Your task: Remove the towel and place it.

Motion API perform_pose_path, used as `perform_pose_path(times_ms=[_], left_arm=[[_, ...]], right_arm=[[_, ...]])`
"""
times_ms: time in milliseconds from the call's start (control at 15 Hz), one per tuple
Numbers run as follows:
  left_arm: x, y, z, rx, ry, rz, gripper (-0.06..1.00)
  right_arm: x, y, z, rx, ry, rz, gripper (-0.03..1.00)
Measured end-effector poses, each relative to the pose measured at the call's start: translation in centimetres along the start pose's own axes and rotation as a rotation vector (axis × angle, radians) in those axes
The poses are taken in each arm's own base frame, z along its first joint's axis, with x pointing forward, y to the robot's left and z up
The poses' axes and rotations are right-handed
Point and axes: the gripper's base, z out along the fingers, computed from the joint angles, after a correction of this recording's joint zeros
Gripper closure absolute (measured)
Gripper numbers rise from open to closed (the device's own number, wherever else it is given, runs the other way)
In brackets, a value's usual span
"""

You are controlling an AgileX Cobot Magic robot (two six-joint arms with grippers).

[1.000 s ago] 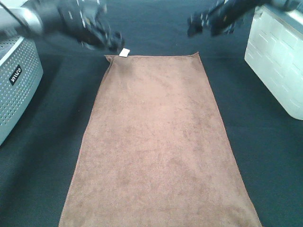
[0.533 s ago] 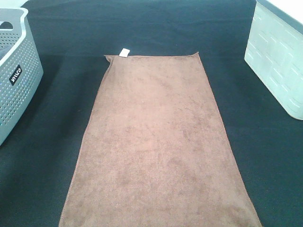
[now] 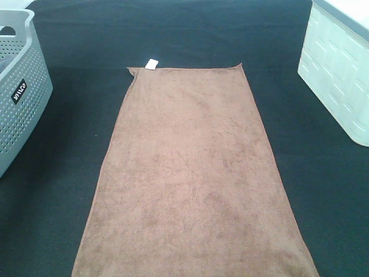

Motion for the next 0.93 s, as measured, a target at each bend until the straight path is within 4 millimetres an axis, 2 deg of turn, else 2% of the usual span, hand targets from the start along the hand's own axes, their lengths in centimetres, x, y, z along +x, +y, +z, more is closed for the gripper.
perform_pose_path(times_ms=[133, 200, 400, 533, 733, 933], left_arm=[[3.0, 0.3, -1.4, -0.014, 0.073, 0.013, 0.09], [5.1, 0.3, -1.7, -0.014, 0.125, 0.015, 0.09], [11.4, 0.6, -4.2, -0.012, 0.120, -0.016, 0.09], [16.2, 1.1, -7.3, -0.022, 0.069, -0.021, 0.09], [23.4, 1.9, -10.2, -0.071, -0.016, -0.034, 0.09], [30.7, 2.5, -14.1, -0.078, -0.178, -0.053, 0.09]], right_arm=[[3.8, 0.5, -2.2, -0.004, 0.044, 0.005, 0.22], [5.8, 1.0, -4.5, -0.003, 0.029, 0.011, 0.22], [14.3, 1.9, -8.0, 0.009, 0.055, 0.048, 0.22], [20.4, 2.5, -9.9, 0.016, 0.029, 0.057, 0.22], [28.0, 3.1, -11.4, 0.033, -0.047, 0.047, 0.22], [33.0, 3.8, -12.4, 0.017, -0.173, 0.038, 0.22]])
